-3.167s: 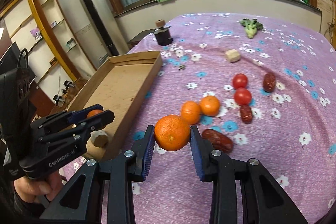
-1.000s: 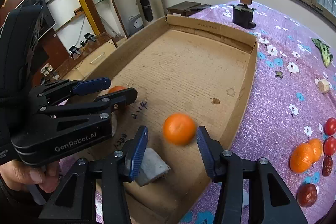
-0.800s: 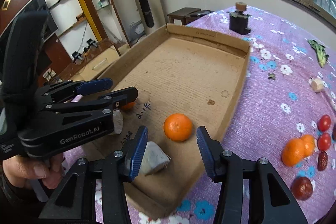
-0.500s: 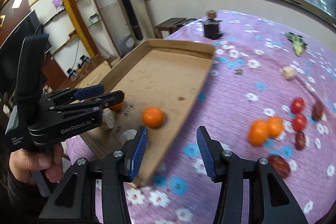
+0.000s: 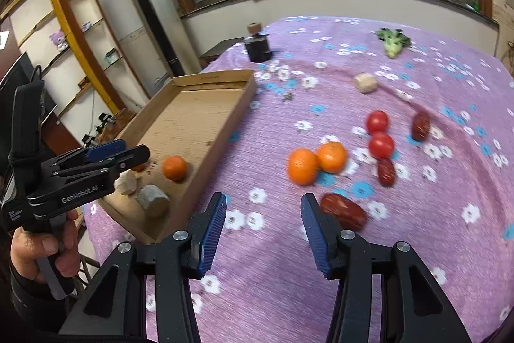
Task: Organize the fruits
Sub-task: 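Grasp a red date with the right gripper while the left gripper grasps a tangerine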
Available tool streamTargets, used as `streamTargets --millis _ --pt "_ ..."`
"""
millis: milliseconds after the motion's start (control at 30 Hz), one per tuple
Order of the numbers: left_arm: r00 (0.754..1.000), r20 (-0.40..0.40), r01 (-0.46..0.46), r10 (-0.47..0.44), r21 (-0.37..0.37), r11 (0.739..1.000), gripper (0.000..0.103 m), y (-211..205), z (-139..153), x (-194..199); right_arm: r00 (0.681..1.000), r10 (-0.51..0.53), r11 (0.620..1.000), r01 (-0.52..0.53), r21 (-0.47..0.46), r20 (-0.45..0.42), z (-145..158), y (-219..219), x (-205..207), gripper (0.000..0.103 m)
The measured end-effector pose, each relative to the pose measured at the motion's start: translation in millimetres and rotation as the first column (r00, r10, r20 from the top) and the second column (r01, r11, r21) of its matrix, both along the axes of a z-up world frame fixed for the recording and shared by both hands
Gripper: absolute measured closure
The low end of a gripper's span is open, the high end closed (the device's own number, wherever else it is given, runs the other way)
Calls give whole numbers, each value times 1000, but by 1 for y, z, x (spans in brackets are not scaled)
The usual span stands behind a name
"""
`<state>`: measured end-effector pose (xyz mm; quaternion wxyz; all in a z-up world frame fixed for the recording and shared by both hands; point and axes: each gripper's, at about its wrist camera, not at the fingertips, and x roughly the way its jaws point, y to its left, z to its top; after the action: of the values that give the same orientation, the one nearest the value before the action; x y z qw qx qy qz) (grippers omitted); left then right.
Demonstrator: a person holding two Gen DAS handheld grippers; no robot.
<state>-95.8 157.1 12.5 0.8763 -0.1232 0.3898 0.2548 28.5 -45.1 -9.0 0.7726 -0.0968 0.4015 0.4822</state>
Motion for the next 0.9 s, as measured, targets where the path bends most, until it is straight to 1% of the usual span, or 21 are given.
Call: streamTargets --millis 233,500,667,833,900 --pt "999 2 52 -52 -28 998 43 -20 -2 12 998 -58 998 58 -5 -3 -5 -27 14 53" --pt "990 -10 139 -140 -49 989 43 -52 -6 39 993 -114 993 113 -20 -24 -18 -50 30 53" --pt "984 -15 177 -178 -64 982 40 -63 -8 59 993 -112 993 111 -32 -40 -27 -49 36 53" --pt "976 -29 211 -214 -99 973 39 -67 -14 84 995 -88 995 86 -52 -41 -35 -35 42 53" --pt "973 -38 220 -225 -112 969 39 -67 -17 95 997 -74 995 72 -63 -36 -39 -28 45 49"
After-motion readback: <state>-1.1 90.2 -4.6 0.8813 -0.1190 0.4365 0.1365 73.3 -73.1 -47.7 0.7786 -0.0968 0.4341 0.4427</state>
